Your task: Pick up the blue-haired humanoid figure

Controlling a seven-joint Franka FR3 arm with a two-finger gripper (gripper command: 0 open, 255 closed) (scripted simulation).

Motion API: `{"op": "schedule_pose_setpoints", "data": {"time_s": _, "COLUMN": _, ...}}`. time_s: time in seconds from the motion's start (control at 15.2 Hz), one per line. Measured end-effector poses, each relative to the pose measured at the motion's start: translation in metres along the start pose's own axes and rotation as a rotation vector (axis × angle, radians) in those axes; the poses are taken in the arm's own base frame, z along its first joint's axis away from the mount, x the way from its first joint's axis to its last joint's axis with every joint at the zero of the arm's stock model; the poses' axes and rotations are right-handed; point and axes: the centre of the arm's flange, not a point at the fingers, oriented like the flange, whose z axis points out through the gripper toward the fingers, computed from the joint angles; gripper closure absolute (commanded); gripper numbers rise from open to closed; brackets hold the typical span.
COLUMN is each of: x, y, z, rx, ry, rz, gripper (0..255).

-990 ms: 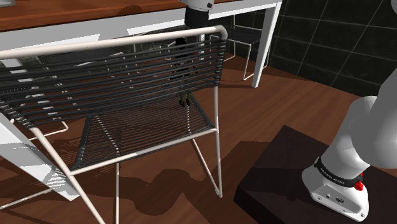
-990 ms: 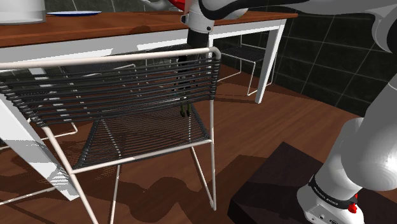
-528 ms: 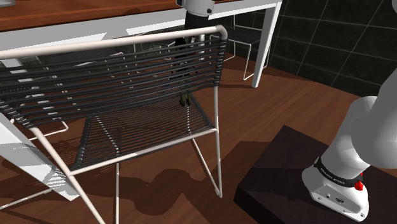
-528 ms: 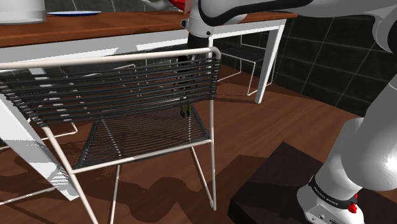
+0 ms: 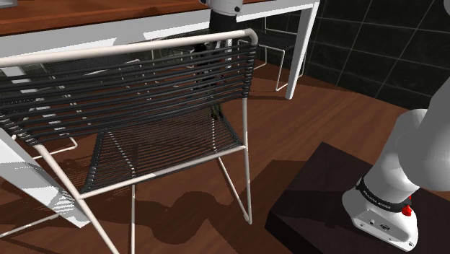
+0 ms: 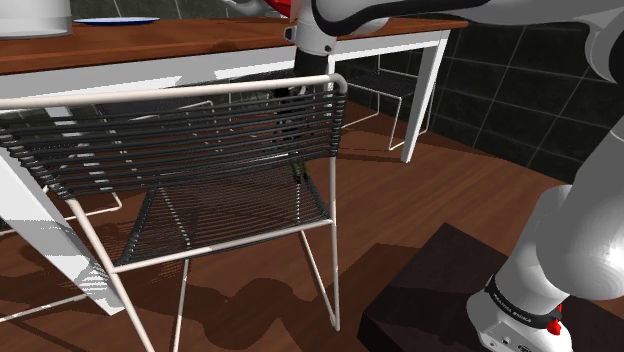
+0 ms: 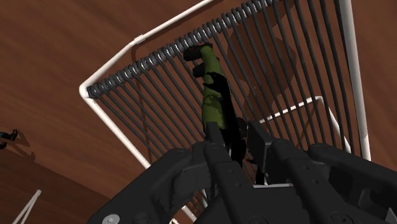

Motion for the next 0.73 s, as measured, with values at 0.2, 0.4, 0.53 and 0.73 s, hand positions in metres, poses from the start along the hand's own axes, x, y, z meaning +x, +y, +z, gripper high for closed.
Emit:
{"op": "schedule_pose_setpoints", "data": {"time_s": 0.2, "x": 0.003, "y": 0.000, "z": -0.014, "rx": 0.000, "ry": 0.000, "rz": 0.000, "gripper": 255}}
{"op": "schedule_pose_setpoints", "data": {"time_s": 0.4, "x": 0.006, "y": 0.001, "z": -0.030, "rx": 0.000, "ry": 0.000, "rz": 0.000, "gripper": 255}}
{"op": "schedule_pose_setpoints", "data": {"time_s": 0.53, "x": 0.008, "y": 0.000, "z": -0.039, "rx": 0.000, "ry": 0.000, "rz": 0.000, "gripper": 255}}
{"op": "schedule_pose_setpoints", "data": {"time_s": 0.73, "x": 0.012, "y": 0.000, "z": -0.055, "rx": 0.000, "ry": 0.000, "rz": 0.000, "gripper": 255}}
